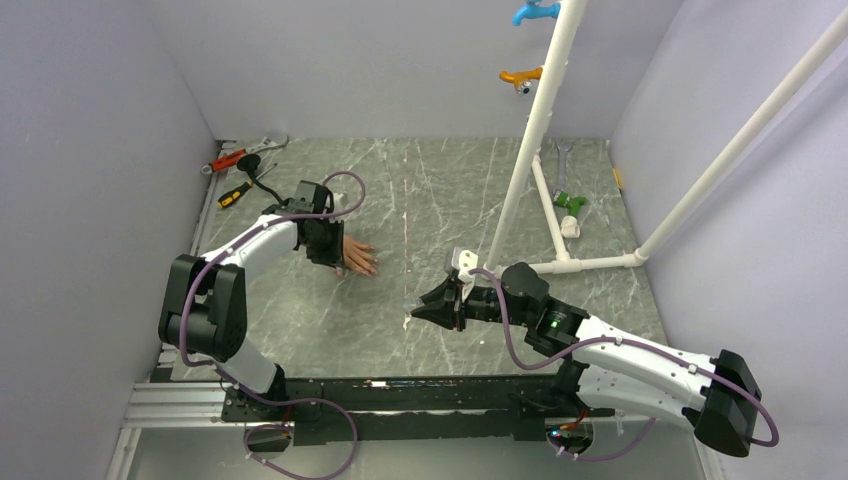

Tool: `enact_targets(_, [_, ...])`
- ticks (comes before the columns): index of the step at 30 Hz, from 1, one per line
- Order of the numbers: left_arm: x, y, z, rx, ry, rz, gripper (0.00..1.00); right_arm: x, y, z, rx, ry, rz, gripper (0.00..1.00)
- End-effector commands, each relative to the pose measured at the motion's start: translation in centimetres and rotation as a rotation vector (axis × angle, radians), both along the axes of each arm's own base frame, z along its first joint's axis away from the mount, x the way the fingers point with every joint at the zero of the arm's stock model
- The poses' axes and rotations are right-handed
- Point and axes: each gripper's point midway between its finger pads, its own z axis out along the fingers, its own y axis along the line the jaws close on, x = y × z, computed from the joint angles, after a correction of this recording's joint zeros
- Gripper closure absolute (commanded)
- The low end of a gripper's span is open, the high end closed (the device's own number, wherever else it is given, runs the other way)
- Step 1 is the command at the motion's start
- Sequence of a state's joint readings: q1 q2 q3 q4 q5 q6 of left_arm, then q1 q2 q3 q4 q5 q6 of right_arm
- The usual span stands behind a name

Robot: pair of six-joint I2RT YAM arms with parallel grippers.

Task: Paint the nails
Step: Paint the nail polish on the nail.

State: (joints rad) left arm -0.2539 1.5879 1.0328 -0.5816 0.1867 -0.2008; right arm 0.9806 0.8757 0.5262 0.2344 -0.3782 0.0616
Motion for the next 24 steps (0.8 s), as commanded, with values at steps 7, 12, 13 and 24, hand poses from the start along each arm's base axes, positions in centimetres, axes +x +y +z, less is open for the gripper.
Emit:
enact_targets(7, [-0.8, -0.3, -0.1, 0.014, -0.003, -0.026, 1.00, -0.2, 0.8, 3.4, 0.089, -0.042, 0.032, 1.00])
enact_targets(12, [-0.9, 0.2, 0.1, 0.039, -0.014, -0.025, 1.00, -0.2, 0.8, 3.5, 0.088, -0.041, 0.034, 1.00])
enact_targets(13, [-0.8, 0.4, 0.2, 0.047, -0.022, -0.022, 1.00, -0.3, 0.8, 3.5, 0.089, -0.041, 0.035, 1.00])
enact_targets(24, [0.4, 0.7, 0.2, 0.072, -0.030, -0.013, 1.00, -0.3, 1.0, 3.4, 0.086, -0.040, 0.038, 1.00])
